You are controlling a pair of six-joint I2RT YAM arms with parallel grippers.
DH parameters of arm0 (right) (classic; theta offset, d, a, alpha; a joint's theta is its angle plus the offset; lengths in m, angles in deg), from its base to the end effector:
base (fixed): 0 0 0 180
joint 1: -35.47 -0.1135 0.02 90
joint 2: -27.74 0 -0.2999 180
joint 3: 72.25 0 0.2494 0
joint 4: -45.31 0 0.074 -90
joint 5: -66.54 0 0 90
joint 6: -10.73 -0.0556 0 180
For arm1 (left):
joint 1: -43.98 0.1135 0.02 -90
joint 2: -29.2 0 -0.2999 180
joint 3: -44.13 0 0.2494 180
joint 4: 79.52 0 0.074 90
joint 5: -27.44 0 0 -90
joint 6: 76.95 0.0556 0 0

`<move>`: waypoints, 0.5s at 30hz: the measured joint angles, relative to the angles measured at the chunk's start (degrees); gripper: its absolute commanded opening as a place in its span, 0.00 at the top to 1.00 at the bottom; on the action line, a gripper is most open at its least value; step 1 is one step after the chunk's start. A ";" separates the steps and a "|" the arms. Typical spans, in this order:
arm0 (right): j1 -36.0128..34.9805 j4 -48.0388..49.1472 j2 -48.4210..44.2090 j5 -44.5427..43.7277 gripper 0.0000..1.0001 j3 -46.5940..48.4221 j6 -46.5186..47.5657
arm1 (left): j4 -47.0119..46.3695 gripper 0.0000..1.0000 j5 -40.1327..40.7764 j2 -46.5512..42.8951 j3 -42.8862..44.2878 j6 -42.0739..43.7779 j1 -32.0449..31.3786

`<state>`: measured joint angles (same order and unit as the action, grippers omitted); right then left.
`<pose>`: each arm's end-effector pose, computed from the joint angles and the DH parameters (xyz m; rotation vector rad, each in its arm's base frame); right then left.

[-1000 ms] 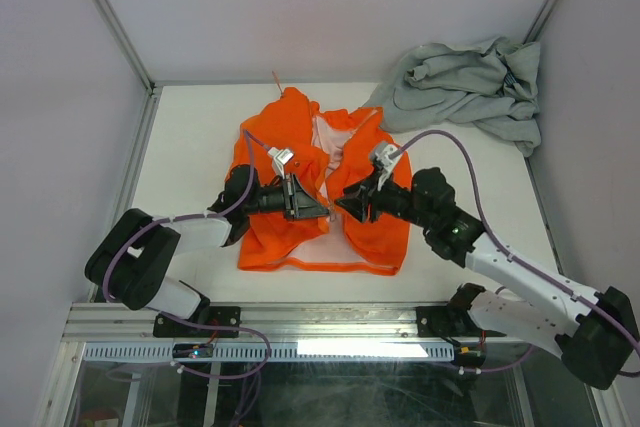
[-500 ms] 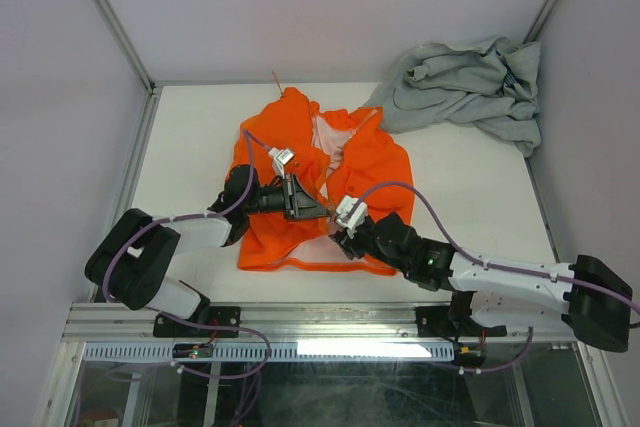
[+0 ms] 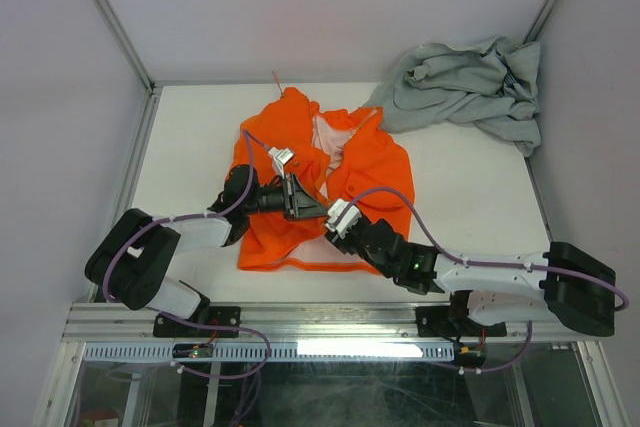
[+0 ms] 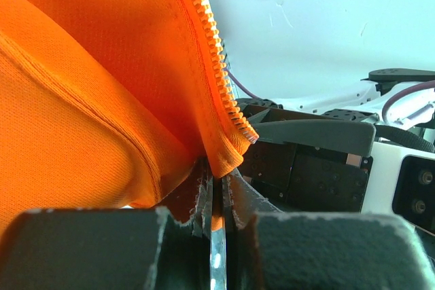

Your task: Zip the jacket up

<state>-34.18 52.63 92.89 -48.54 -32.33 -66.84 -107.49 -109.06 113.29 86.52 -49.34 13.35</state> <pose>0.1048 0.2149 0.2411 -0.9827 1.5821 0.2817 0.2242 -0.1796 0.2193 0.1046 2.1702 -1.7814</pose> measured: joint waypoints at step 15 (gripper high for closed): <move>-0.22 1.05 0.44 -2.51 0.90 0.00 0.11 | -0.76 1.00 0.00 -0.02 -0.13 -0.04 0.35</move>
<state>-34.40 53.67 93.32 -51.06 -32.33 -66.73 -108.25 -109.06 113.27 86.39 -49.39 13.70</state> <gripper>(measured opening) 0.148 0.029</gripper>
